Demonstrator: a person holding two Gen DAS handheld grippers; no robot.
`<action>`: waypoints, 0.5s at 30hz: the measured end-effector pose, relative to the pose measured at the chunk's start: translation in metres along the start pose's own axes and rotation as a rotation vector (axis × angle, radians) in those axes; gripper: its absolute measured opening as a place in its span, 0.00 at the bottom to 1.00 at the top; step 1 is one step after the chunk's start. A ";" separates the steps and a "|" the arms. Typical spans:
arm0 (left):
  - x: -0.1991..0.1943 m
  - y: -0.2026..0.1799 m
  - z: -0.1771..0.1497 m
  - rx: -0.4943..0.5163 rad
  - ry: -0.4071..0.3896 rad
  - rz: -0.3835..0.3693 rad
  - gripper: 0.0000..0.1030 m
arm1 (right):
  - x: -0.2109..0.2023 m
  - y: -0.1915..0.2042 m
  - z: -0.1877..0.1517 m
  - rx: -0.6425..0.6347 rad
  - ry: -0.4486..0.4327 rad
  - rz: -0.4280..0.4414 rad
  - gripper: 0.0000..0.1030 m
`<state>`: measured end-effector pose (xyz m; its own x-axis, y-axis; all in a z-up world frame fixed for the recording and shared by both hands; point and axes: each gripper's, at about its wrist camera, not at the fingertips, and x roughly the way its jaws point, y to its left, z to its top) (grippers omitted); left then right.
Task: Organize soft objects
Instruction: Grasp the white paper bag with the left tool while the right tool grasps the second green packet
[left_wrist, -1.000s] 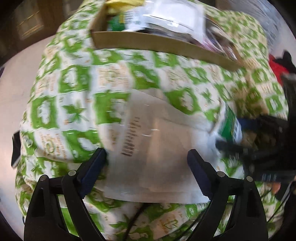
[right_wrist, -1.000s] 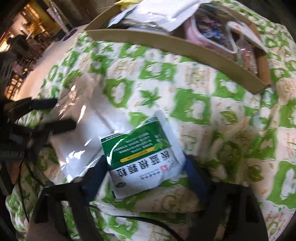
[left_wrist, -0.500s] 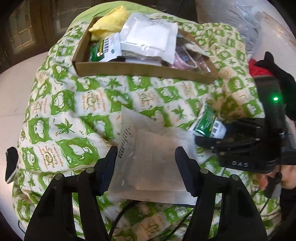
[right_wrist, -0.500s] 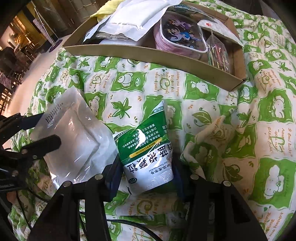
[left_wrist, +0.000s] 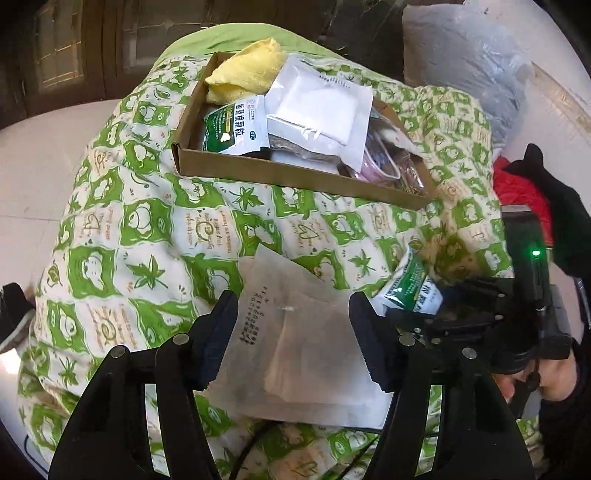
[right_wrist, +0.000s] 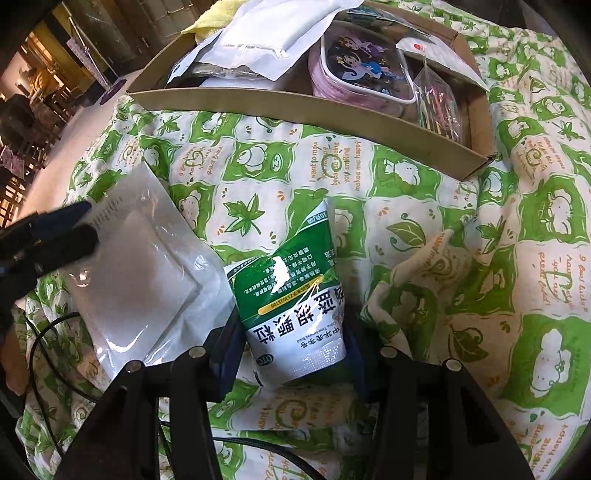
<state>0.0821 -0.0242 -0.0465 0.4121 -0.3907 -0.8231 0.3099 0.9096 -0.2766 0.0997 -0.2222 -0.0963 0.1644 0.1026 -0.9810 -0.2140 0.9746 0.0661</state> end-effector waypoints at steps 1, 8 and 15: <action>0.007 -0.001 0.001 0.009 0.017 0.004 0.61 | 0.000 0.000 0.000 0.000 0.000 -0.001 0.48; 0.034 -0.002 0.002 0.019 0.117 0.011 0.61 | 0.000 0.000 0.000 0.003 -0.003 0.006 0.48; 0.018 0.003 0.001 0.024 0.066 0.066 0.60 | -0.001 -0.001 0.000 0.006 -0.004 0.019 0.48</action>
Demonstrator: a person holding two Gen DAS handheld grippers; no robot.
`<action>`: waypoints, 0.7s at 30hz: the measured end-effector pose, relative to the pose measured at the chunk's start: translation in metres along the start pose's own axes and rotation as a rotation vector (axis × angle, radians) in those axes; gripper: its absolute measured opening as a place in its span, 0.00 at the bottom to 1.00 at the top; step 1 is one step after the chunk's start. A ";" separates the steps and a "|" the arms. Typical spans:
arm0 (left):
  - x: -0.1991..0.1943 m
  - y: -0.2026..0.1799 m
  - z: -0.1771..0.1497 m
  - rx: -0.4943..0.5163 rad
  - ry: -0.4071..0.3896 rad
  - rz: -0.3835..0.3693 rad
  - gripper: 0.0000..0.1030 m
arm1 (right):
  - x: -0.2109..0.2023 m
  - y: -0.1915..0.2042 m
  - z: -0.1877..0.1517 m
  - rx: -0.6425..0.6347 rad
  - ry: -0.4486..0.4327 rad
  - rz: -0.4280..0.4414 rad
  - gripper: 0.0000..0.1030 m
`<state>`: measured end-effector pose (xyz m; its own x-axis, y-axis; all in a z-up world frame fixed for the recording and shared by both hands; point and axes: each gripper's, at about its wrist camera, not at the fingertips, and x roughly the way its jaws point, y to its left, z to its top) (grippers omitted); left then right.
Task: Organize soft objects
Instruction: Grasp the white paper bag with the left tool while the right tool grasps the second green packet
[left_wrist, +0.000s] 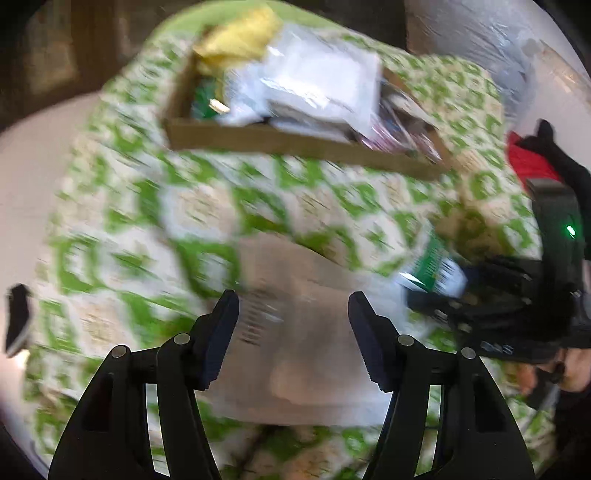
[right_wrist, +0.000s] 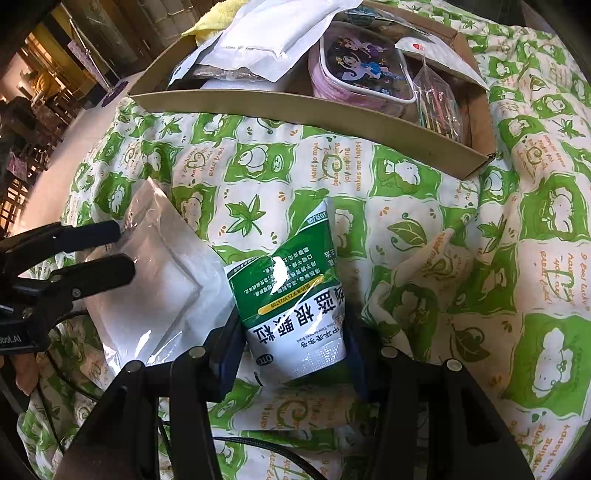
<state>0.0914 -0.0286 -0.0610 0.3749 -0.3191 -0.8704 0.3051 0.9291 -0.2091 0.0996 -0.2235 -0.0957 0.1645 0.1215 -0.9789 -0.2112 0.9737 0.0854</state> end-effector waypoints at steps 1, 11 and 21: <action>0.001 0.007 0.001 -0.018 0.001 0.010 0.60 | 0.000 0.000 0.000 0.000 0.000 0.001 0.48; 0.016 -0.003 -0.006 -0.016 0.109 -0.126 0.60 | 0.001 0.000 0.000 0.001 -0.002 -0.003 0.49; 0.021 -0.016 -0.012 -0.013 0.146 -0.187 0.46 | 0.001 -0.002 0.001 0.002 0.001 -0.016 0.49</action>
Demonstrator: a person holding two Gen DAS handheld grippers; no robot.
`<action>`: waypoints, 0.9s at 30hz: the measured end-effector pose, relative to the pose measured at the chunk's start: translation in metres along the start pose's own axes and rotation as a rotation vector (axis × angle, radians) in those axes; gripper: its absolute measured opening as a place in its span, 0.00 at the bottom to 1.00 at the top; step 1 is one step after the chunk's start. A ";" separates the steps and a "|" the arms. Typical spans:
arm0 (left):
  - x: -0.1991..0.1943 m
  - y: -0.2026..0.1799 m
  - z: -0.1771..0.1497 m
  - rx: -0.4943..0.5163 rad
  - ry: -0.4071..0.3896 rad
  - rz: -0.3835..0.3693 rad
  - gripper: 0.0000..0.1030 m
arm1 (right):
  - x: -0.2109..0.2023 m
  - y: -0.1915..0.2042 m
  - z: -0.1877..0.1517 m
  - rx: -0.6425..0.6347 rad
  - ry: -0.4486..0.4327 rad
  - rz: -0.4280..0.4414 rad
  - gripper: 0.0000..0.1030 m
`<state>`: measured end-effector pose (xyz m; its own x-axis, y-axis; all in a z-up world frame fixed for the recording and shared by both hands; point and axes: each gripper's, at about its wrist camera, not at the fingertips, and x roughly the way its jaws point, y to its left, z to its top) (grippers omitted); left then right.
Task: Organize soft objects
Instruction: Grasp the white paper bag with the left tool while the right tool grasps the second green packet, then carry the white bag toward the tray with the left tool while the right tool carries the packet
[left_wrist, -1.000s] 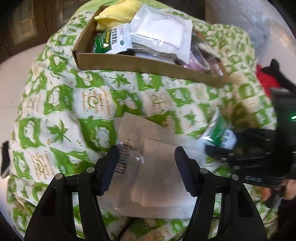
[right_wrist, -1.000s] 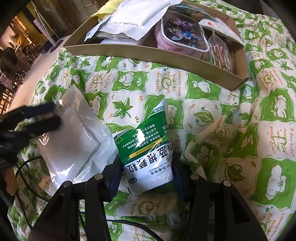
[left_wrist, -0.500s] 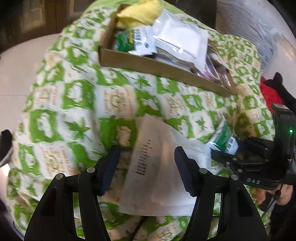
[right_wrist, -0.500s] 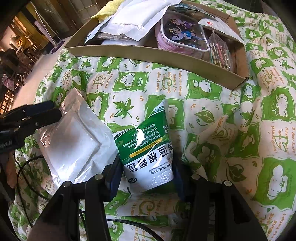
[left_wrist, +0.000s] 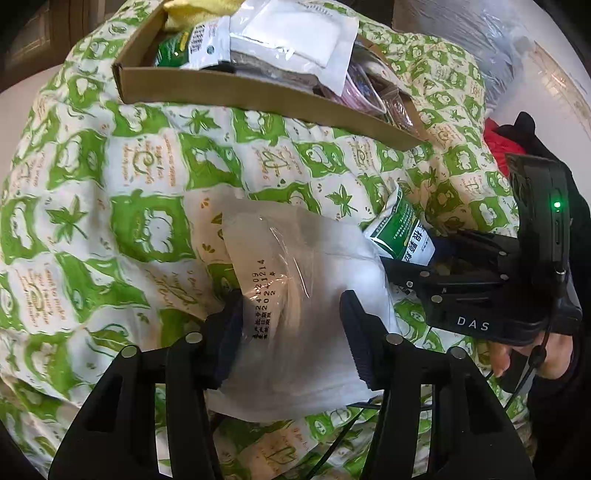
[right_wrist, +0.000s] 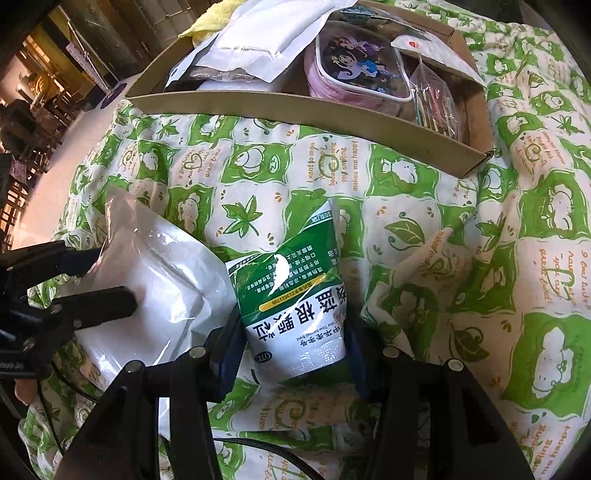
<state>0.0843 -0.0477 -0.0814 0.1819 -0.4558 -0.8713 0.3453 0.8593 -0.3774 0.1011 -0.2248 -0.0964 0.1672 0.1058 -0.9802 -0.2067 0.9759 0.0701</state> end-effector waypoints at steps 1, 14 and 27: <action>0.002 -0.003 0.000 0.006 0.002 0.002 0.45 | 0.001 0.001 0.000 -0.003 0.000 -0.005 0.49; -0.017 -0.023 -0.001 0.068 -0.119 0.017 0.17 | -0.009 0.001 -0.001 0.007 -0.049 -0.017 0.39; -0.041 0.012 0.005 -0.063 -0.205 -0.008 0.17 | -0.023 -0.005 0.000 0.043 -0.118 -0.013 0.38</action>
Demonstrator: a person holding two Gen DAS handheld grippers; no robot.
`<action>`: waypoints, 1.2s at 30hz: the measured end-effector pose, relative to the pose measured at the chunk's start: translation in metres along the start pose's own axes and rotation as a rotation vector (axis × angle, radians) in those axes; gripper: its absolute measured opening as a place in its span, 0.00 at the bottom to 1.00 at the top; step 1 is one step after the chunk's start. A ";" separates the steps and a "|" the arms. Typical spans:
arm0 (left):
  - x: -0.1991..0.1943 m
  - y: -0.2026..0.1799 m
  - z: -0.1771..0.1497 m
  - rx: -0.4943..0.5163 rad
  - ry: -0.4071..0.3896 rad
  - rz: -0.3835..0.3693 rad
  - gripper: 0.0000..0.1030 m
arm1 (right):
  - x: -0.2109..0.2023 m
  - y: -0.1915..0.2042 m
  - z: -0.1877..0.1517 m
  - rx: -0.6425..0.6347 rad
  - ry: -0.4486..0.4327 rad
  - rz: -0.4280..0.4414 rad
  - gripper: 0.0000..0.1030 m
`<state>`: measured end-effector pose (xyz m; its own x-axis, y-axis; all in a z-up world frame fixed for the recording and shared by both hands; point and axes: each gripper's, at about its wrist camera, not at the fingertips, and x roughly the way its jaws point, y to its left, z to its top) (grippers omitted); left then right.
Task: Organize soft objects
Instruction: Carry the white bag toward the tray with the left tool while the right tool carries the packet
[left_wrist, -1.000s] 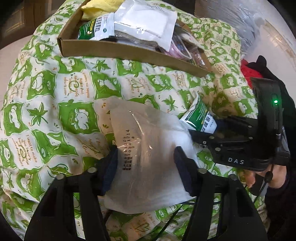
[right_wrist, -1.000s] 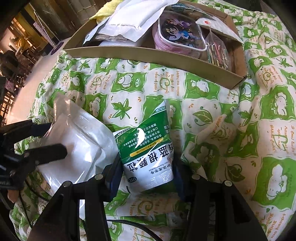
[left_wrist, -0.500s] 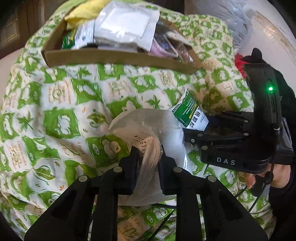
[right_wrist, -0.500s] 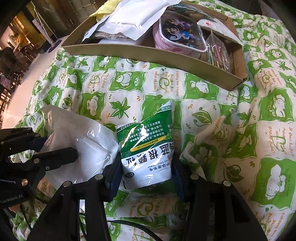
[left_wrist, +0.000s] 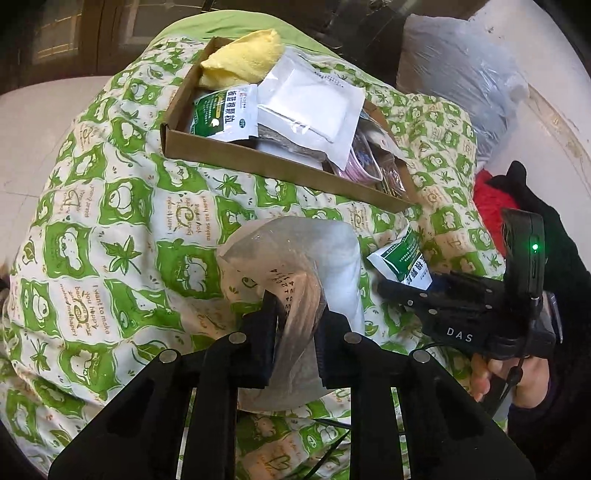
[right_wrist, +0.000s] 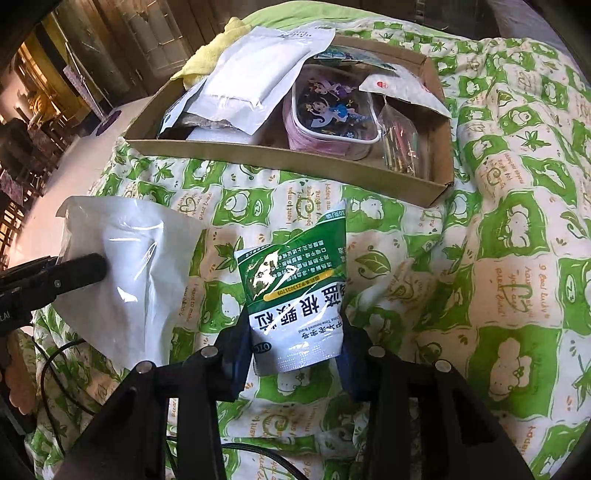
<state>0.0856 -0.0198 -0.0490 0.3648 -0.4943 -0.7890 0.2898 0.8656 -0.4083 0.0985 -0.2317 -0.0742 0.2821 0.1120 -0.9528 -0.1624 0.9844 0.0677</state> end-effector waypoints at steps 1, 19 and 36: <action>-0.001 0.000 0.000 0.000 -0.004 0.002 0.17 | 0.000 0.000 0.000 0.004 -0.001 0.002 0.38; -0.024 0.001 0.023 -0.013 -0.073 0.031 0.17 | -0.069 -0.074 0.025 0.182 -0.163 -0.015 0.38; -0.023 -0.019 0.031 0.084 -0.075 0.220 0.17 | -0.055 -0.060 0.020 0.153 -0.128 0.006 0.38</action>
<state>0.0987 -0.0275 -0.0089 0.4908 -0.3021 -0.8173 0.2675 0.9449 -0.1886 0.1121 -0.2944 -0.0202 0.4012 0.1244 -0.9075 -0.0214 0.9917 0.1264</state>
